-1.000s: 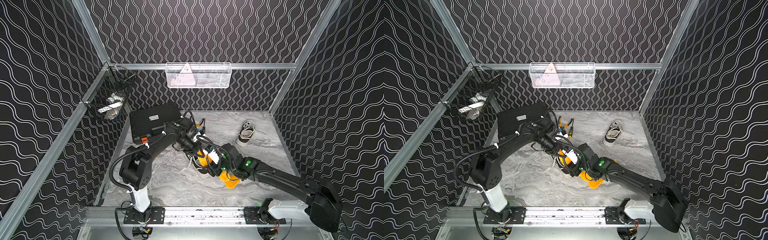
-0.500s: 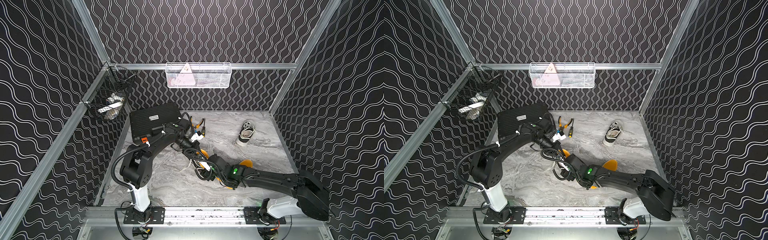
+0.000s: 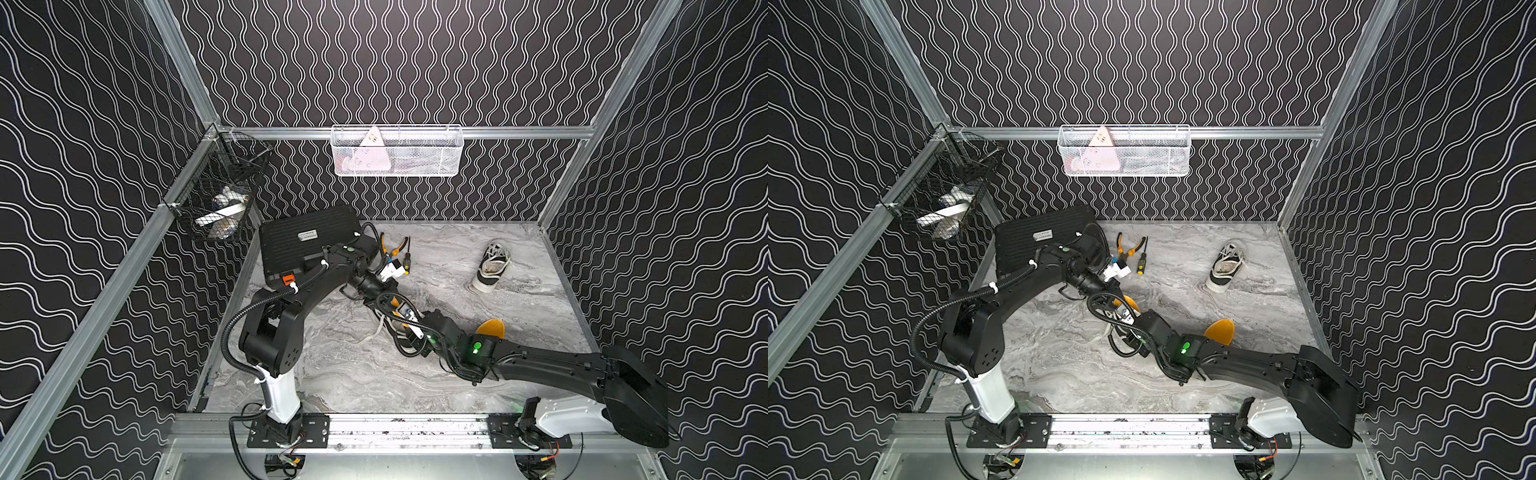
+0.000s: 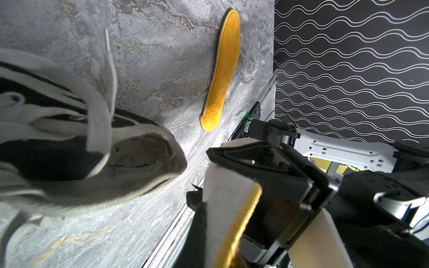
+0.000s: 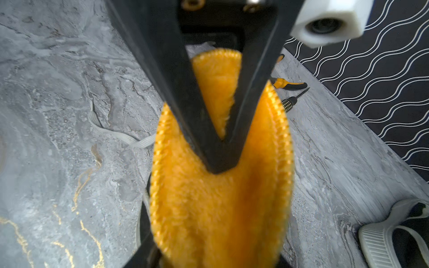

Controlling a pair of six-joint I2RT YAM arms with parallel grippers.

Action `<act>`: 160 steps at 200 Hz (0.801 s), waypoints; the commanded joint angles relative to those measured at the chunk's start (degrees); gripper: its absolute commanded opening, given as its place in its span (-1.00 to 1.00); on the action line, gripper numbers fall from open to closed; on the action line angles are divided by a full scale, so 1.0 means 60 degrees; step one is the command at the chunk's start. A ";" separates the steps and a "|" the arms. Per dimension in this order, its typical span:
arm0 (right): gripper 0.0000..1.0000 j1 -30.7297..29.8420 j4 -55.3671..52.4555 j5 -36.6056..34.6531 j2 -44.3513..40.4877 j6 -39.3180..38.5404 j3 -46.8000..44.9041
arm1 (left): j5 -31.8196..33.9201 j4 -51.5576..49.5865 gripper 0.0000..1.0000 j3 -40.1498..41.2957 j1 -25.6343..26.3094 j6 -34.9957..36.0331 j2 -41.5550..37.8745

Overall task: Insert the insole into the shoe
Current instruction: Pick up the insole from the center of the board.

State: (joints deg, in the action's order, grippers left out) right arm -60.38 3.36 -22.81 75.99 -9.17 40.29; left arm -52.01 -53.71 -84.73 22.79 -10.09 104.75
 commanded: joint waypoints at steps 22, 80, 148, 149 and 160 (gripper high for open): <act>-0.24 0.0094 0.0323 0.0787 -0.0344 0.0728 -0.0367 | 0.0159 0.0213 -0.82 -0.0072 -0.0033 0.0202 -0.0144; -0.35 0.0500 -0.0283 0.1548 -0.0236 0.1168 -0.0072 | 0.0570 0.0450 -0.42 -0.0001 -0.0033 -0.0032 -0.0333; -0.25 0.2562 -0.3267 0.3873 0.0321 0.2816 0.1294 | 0.4665 0.0796 0.02 0.0080 -0.0055 -0.0701 -0.1592; -0.25 0.2599 -0.3327 0.3881 0.0325 0.2853 0.1318 | 0.4740 0.0824 0.02 0.0113 -0.0051 -0.0704 -0.1622; -0.24 0.2964 -0.3721 0.4126 0.0352 0.3178 0.1399 | 0.5273 0.1160 0.00 0.0610 0.0038 -0.0775 -0.1936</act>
State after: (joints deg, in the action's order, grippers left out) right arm -46.33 -9.98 -4.01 77.73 3.64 47.16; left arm -33.76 -49.25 -84.53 22.48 -12.99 96.07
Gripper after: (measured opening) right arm 0.377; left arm 0.512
